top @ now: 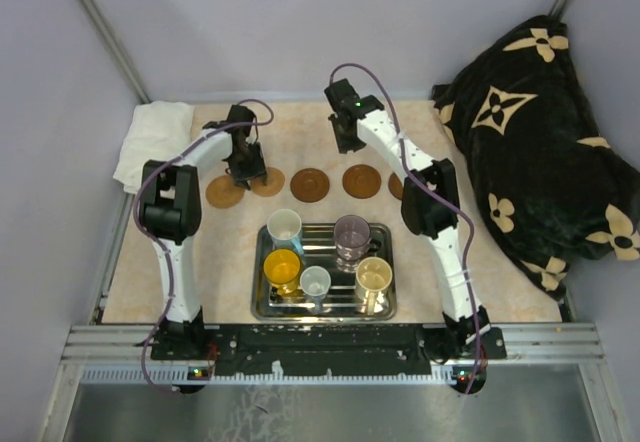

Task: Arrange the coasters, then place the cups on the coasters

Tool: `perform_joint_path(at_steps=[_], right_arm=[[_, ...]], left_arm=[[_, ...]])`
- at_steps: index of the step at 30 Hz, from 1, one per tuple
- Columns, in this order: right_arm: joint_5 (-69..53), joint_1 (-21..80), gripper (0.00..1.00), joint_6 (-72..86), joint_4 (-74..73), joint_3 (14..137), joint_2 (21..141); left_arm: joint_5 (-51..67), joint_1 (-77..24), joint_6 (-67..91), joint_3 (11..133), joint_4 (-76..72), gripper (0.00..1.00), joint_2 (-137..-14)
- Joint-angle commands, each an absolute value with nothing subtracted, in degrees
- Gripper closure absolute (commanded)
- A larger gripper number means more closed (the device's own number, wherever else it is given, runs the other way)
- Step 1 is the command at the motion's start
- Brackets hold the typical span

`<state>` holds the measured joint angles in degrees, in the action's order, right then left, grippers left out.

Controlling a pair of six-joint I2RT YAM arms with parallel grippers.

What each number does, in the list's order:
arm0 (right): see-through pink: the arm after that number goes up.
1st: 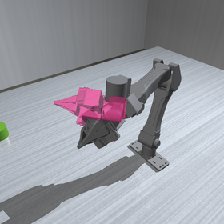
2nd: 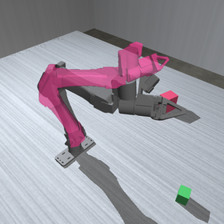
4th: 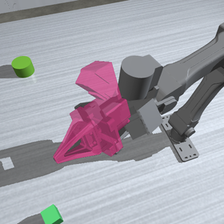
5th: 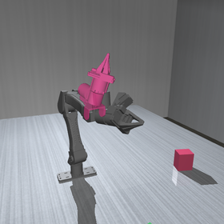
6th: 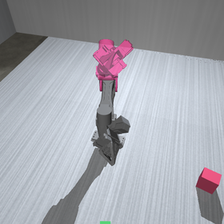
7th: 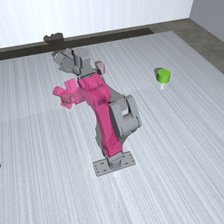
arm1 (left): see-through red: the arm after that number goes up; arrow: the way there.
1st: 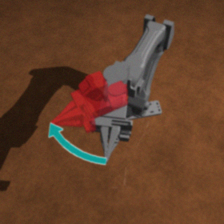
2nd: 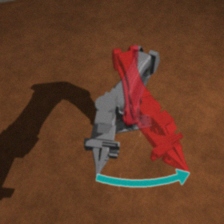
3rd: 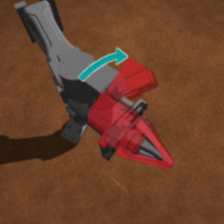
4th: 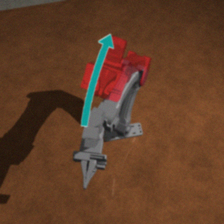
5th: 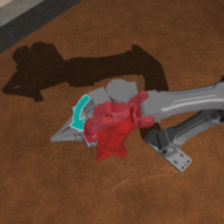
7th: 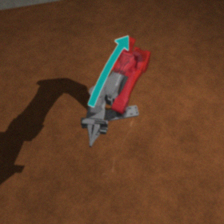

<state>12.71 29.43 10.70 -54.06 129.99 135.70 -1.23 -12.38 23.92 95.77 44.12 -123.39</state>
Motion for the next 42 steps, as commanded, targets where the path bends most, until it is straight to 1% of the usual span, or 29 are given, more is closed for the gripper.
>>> perform_joint_path(at_steps=[1,5,6,8,11,15,20,23,30,31,33,34,36,37,38,39,41,42], right_arm=[[12.11,28.15,0.69,11.07,-52.21,133.13,131.65],[15.56,27.87,0.97,11.8,-52.2,133.09,130.7],[16.24,27.9,1.0,11.97,-52.38,133.0,130.63],[17.28,27.91,1.0,12.13,-52.75,132.75,130.52],[21.94,27.95,1.0,14.08,-53.1,132.31,130.1],[26.8,27.95,1.0,15.6,-48.35,128.04,126.29],[28.18,27.97,1.0,15.0,-38.02,119.13,119.74],[27.55,28.02,1.0,12.38,-33.46,116.41,118.54],[27.3,28.05,1.0,10.31,-34.37,117.23,118.52],[26.96,28.02,0.98,10.02,-34.75,117.18,118.37],[26.45,27.97,0.9,9.85,-34.99,115.93,117.62],[26.33,28.0,0.78,9.89,-34.8,114.92,117.07],[26.16,27.98,0.32,10.19,-33.76,111.86,115.5],[25.84,27.95,0.27,10.27,-33.05,110.81,114.72],[25.54,27.96,0.26,10.22,-32.81,109.77,114.03],[25.45,27.95,0.29,10.32,-32.87,109.24,113.44],[25.4,27.95,0.41,10.29,-33.39,108.63,112.71],[25.24,27.97,0.5,10.22,-33.54,108.25,112.3]], left_arm=[[-4.09,-11.73,22.71,91.69,44.11,0.43,-124.27],[-4.6,-11.78,22.51,89.6,44.03,0.43,-122.71],[-4.54,-11.78,22.58,89.18,44.03,0.43,-122.3],[-4.09,-11.85,22.84,88.02,43.97,0.43,-121.41],[-4.05,-12.2,23.23,86.93,43.71,0.43,-120.74],[-3.48,-12.51,23.82,86.57,43.59,0.43,-120.47],[-3.22,-12.83,23.9,86.75,43.82,0.43,-120.27],[-3.23,-13.03,23.99,86.69,44.08,0.42,-119.54],[-3.36,-13.23,25.49,88.55,43.77,0.34,-114.29],[-3.39,-13.31,25.71,88.51,43.77,0.34,-113.44],[-3.75,-13.44,26.21,88.43,43.85,0.32,-111.81],[-4.15,-13.51,26.41,88.3,43.86,0.31,-111.15],[-5.06,-13.53,26.83,87.88,43.3,0.27,-110.13],[-5.29,-13.54,27.01,87.34,42.62,0.26,-109.68],[-5.41,-13.54,27.27,86.82,42.0,0.25,-109.19],[-5.4,-13.54,27.53,86.38,41.22,0.25,-108.86],[-4.93,-13.58,28.15,85.38,39.69,0.24,-107.91],[-4.7,-13.66,28.39,84.73,38.36,0.24,-107.26]])
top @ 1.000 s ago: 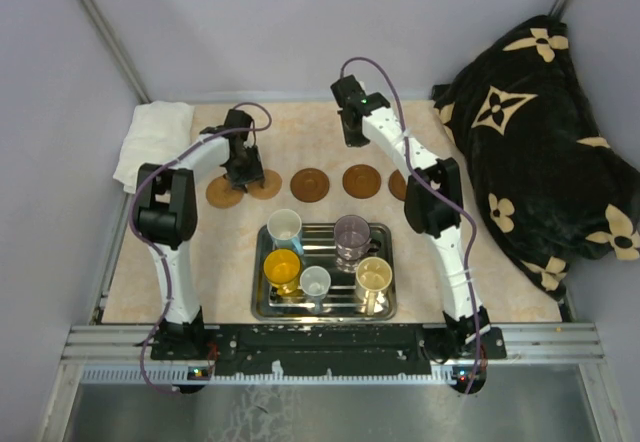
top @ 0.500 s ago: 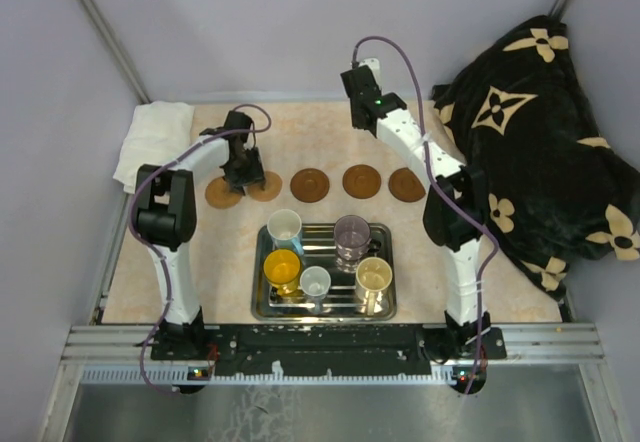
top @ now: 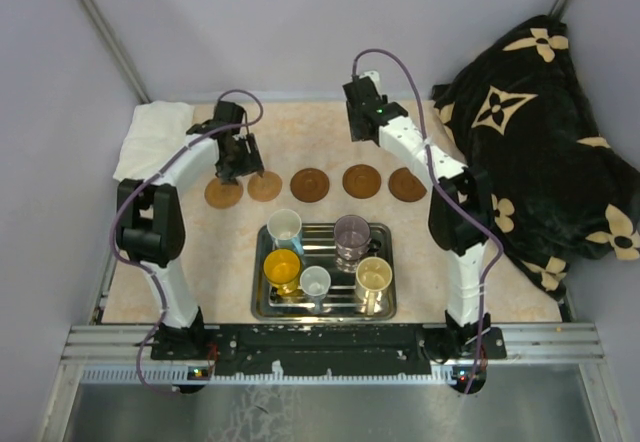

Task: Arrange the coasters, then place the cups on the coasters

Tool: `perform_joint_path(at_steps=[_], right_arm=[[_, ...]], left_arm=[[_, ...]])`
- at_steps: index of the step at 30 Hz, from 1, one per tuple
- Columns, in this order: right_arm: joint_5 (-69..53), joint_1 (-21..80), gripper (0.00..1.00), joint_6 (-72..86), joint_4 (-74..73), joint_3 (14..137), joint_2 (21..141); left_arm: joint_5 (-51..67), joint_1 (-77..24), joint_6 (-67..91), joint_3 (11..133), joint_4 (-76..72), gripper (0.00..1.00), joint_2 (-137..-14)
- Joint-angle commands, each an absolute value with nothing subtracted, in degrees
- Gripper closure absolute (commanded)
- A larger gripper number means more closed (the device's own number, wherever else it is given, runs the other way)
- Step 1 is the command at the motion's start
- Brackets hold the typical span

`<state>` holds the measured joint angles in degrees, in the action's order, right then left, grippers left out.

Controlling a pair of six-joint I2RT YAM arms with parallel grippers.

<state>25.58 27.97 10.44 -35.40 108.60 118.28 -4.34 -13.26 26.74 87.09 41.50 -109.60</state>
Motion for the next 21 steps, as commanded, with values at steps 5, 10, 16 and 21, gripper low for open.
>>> perform_joint_path(at_steps=[5,10,16,21], right_arm=[[19.32,27.36,1.0,11.8,-33.03,104.6,109.22],[-2.87,24.2,1.0,15.73,-24.35,96.59,104.72],[-8.63,24.52,1.0,13.89,-25.15,98.04,105.74],[-12.55,24.52,0.78,12.91,-26.97,101.36,107.84]], left_arm=[[-5.0,-14.14,29.18,82.52,35.9,0.23,-105.08],[-5.71,-14.32,29.89,81.8,35.45,0.23,-104.11],[-7.7,-14.61,30.39,80.45,34.31,0.22,-101.52],[-7.42,-15.17,30.35,77.66,33.22,0.22,-98.27]])
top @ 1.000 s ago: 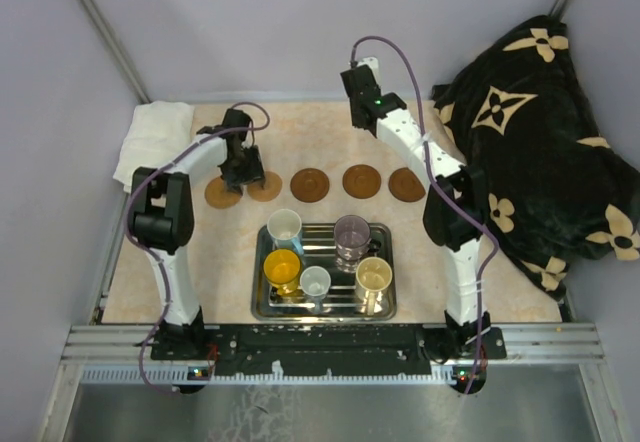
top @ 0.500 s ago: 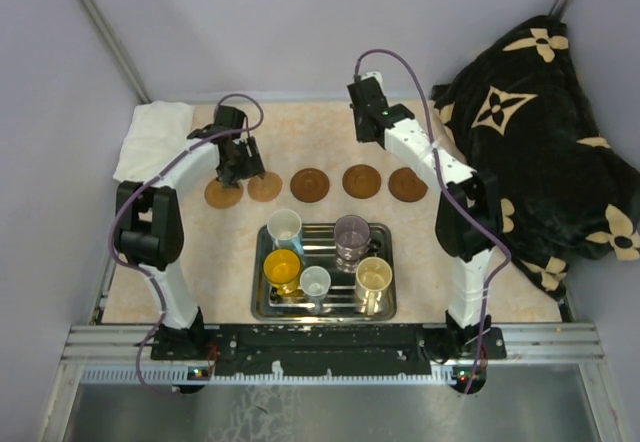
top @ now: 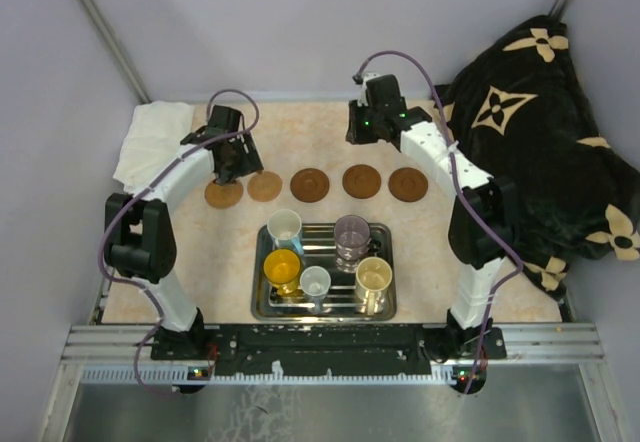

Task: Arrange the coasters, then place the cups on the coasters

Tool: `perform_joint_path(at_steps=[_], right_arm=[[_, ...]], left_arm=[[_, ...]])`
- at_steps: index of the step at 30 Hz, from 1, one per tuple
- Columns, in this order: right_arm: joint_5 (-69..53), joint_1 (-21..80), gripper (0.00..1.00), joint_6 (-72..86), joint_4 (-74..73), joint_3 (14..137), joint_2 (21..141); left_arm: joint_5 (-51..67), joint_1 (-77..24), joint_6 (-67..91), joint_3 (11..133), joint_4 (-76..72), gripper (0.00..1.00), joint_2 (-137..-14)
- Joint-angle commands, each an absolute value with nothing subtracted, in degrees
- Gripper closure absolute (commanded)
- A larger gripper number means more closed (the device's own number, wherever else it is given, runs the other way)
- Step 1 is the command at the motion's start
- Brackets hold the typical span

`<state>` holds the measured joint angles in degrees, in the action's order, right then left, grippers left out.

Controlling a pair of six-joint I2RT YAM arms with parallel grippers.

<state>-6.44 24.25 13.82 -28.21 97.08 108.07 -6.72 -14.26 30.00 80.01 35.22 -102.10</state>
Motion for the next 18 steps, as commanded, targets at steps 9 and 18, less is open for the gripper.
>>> perform_joint_path(at_steps=[9,18], right_arm=[[-4.76,25.59,0.63,9.92,-30.34,104.69,110.0],[0.49,26.25,0.57,7.65,-29.84,99.85,106.39]], left_arm=[[-7.65,-20.07,24.77,69.7,28.44,0.22,-90.94],[-9.83,-22.63,26.04,68.1,32.22,0.32,-83.19]])
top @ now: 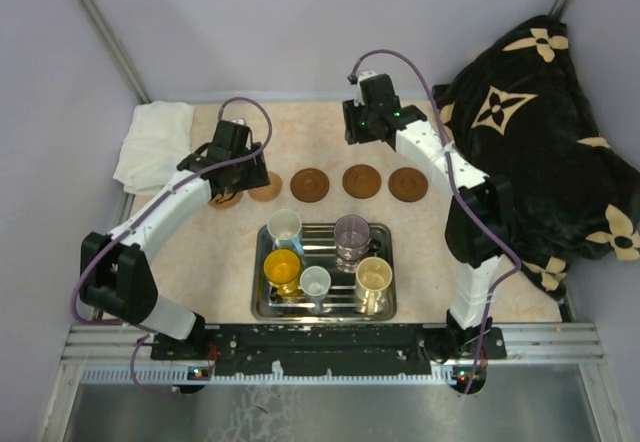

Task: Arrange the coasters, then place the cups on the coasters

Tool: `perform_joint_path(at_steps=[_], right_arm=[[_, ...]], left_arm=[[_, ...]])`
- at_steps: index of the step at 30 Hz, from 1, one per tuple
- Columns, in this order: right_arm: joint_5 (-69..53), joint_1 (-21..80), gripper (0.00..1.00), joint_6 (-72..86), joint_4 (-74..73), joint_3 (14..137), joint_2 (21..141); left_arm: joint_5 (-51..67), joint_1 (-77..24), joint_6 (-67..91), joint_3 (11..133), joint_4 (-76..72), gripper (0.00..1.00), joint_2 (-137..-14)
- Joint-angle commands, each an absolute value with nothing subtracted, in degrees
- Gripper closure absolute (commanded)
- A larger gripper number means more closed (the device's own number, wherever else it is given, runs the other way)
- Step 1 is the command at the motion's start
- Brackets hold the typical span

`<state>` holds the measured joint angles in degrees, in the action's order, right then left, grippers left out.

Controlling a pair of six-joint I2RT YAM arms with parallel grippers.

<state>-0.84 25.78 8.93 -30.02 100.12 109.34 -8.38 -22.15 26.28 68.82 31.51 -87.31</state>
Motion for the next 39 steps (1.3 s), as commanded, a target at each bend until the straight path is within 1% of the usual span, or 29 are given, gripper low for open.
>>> perform_joint_path(at_steps=[1,3,7,11,14,17,18,19,20,21,24,26,27,29,31,34,37,39], right_arm=[[0.09,26.43,0.57,7.91,-30.41,100.12,106.51],[0.45,27.25,0.57,7.69,-30.6,99.31,106.0],[2.71,29.31,0.55,6.44,-30.87,99.29,105.77],[2.49,30.22,0.58,6.96,-29.87,102.4,106.4],[0.63,30.23,0.59,8.46,-25.86,102.84,105.39],[-4.48,30.24,0.58,8.96,-17.37,99.38,103.53],[-6.69,30.3,0.62,8.67,-12.81,98.07,103.09],[-7.45,30.54,0.71,7.71,-9.79,97.21,103.05],[-6.04,31.0,0.76,6.96,-7.92,97.09,103.15],[-3.17,31.75,0.77,6.59,-6.96,97.83,103.71],[-1.01,32.86,0.74,6.07,-12.94,106.84,108.44],[-2.26,32.88,0.72,6.62,-18.56,114.36,112.28],[-2.93,33.04,0.71,7.3,-20.67,116.31,113.8],[-4.39,33.32,0.71,8.86,-25.87,118.65,116.36],[-4.75,34.3,0.73,9.28,-30.35,118.47,117.33],[0.83,38.35,0.73,7.46,-34.6,114.47,115.96],[9.39,44.0,0.67,4.72,-39.11,112.61,115.75],[12.3,46.86,0.59,4.75,-42.79,112.77,115.89]], left_arm=[[-9.64,-22.67,26.29,67.85,32.36,0.31,-82.89],[-9.22,-22.71,27.02,67.45,32.47,0.29,-82.87],[-9.47,-22.68,29.43,66.89,31.1,0.28,-82.67],[-10.1,-22.75,28.87,65.81,26.13,0.26,-80.14],[-11.38,-22.68,26.71,65.19,22.48,0.24,-78.62],[-12.27,-22.73,23.0,63.84,16.94,0.18,-77.6],[-12.71,-22.75,21.43,63.33,14.59,0.15,-77.28],[-12.83,-22.76,20.31,63.52,13.14,0.12,-77.18],[-13.58,-22.71,19.38,64.3,12.61,0.09,-77.28],[-13.82,-22.69,18.23,65.68,12.19,0.06,-77.4],[-15.23,-22.67,14.33,68.47,11.81,0.01,-78.06],[-17.16,-22.61,12.32,69.02,12.11,0.0,-78.52],[-18.5,-22.6,11.97,68.68,12.1,0.0,-78.57],[-20.76,-22.6,11.59,68.09,12.12,0.03,-78.21],[-20.86,-22.67,10.46,68.24,12.83,0.04,-77.94],[-21.22,-22.6,9.68,69.51,15.74,0.05,-78.62],[-27.21,-22.29,13.34,70.01,19.54,0.13,-79.69],[-27.19,-19.89,17.81,71.07,24.06,0.14,-80.46]])
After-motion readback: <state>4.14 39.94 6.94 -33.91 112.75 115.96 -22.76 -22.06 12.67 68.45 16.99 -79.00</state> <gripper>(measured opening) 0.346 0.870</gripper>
